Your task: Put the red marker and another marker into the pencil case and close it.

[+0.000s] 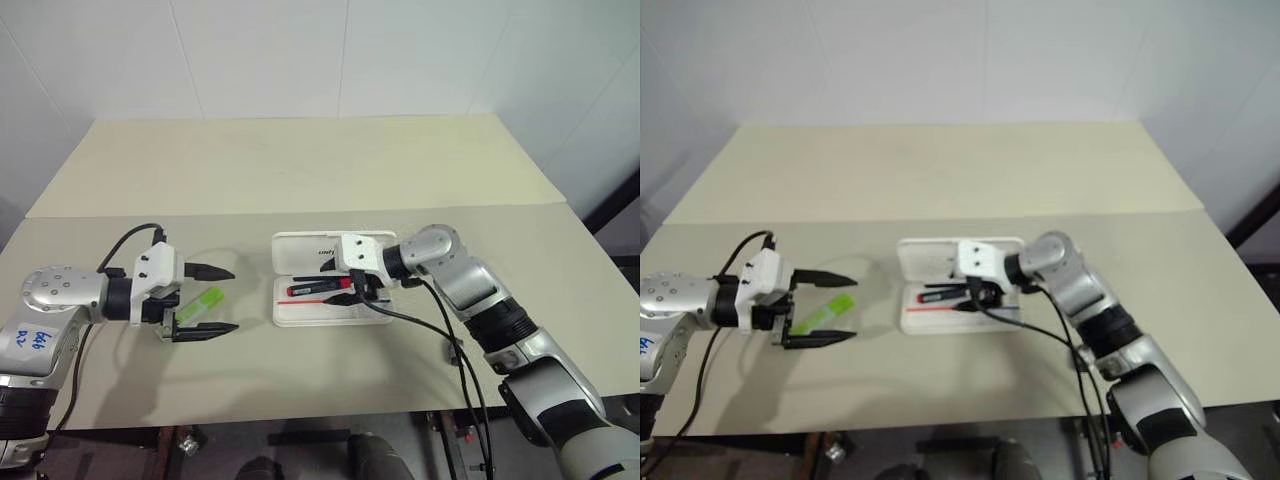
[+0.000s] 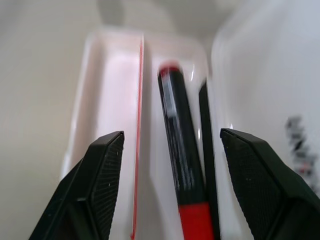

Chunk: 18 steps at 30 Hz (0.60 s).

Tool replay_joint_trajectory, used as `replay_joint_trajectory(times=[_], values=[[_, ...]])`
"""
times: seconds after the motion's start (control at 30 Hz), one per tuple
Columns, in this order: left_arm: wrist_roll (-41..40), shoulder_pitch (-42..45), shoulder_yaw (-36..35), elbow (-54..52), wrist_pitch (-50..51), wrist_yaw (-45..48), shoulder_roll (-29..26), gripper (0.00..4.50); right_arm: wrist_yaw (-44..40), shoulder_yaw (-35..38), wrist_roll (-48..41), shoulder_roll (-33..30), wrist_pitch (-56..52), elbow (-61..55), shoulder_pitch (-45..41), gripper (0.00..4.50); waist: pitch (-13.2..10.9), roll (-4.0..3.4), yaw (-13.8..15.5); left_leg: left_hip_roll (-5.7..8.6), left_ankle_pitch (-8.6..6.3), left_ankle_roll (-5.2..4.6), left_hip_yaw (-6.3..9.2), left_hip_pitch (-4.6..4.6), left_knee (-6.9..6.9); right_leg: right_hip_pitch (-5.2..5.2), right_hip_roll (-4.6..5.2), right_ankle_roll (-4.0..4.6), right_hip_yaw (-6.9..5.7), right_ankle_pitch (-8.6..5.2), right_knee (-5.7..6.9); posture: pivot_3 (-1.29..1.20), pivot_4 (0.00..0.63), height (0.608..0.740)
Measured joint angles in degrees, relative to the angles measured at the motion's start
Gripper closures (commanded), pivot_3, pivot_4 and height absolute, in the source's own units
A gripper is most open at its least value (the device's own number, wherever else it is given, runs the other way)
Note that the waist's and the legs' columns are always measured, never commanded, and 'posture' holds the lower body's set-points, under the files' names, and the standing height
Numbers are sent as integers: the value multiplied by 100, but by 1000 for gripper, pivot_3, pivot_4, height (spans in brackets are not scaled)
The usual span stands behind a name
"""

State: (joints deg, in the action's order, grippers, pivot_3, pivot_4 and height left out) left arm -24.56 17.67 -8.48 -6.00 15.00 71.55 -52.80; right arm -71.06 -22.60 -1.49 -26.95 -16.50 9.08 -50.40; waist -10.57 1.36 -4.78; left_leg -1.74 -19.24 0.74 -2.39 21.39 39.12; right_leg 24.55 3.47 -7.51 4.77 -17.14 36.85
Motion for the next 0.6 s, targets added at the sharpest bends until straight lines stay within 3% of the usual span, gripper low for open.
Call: replay_joint_trajectory(times=[0.13, 0.3, 0.6], values=[[1, 58, 18, 7, 0, 0, 11, 0, -122, 247, -427, -213, -623, -710, 240, 1215, 0, 1, 17, 4, 0, -1, 3, 1, 0, -2, 4, 0, -3, 0, -2, 0, 150, 740], [1, 168, 39, 21, -6, -18, 30, 0, -198, 685, -1045, -665, -1335, -1481, 736, 36, 0, 1, 62, 4, -1, -2, 10, 6, 0, -2, 4, 0, -9, 0, -8, 0, 150, 740], [-103, -165, -187, -18, 185, -282, 50, 0, -534, 2471, -2108, -1882, -1133, -1776, 1946, 36, -1, 3, 153, 3, -6, -9, 5, 7, -3, -5, 2, 0, -8, 0, -40, 0, 150, 740]])
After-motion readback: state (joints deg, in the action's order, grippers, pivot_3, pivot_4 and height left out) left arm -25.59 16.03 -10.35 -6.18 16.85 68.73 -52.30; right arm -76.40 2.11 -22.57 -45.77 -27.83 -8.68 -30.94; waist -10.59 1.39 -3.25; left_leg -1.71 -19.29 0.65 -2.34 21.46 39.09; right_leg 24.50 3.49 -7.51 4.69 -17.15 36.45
